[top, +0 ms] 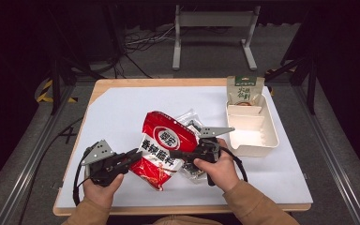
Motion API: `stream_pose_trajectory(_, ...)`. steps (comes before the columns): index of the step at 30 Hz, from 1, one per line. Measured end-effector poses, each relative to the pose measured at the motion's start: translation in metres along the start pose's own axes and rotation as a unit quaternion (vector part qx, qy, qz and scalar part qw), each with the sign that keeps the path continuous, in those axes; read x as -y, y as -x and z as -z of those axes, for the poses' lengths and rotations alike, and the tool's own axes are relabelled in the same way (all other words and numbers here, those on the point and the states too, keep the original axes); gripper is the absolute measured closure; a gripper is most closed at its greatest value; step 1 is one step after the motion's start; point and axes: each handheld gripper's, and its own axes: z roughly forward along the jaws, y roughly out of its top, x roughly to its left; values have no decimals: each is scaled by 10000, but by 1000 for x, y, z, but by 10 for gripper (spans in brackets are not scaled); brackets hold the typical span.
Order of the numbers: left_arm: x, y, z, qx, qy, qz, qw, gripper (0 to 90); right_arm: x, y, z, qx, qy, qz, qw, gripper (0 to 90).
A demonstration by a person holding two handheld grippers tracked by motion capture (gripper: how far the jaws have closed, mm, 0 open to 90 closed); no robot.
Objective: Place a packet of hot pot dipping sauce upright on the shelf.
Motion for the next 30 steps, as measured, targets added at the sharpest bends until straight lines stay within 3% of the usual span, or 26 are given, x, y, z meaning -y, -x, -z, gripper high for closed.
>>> stream_pose_trajectory(4, 0, 0, 1, 28, 47, -84, 9999, 809, -4, -2, 2, -50, 8, 64, 10000, 894)
stream_pose_trajectory(5, 1, 1, 2, 27, 173, -146, 9997, 801, -6, -4, 4, -71, 14, 115, 9999, 895)
stream_pose_trajectory(8, 0, 2, 8, 82, 378, -271, 9989, 700, -13, -10, 11, -94, -100, 424, 9990, 896)
stream_pose_trajectory(11, 0, 2, 13, -47, 424, -342, 9985, 624, -20, -17, 17, 337, -340, 1057, 9932, 897)
stream_pose_trajectory(13, 1, 0, 14, -80, 419, -345, 9985, 609, -26, -17, 23, 487, -432, 1226, 9903, 897)
stream_pose_trajectory(19, 3, -12, 20, -175, 325, -263, 9990, 584, -43, -17, 48, 658, -520, 1463, 9857, 897)
stream_pose_trajectory(25, 8, -28, 29, -401, 260, -101, 9988, 541, -59, -18, 71, 888, -564, 1752, 9789, 896)
stream_pose_trajectory(30, 10, -38, 33, -488, 221, -30, 9986, 541, -70, -15, 86, 1035, -550, 1779, 9770, 895)
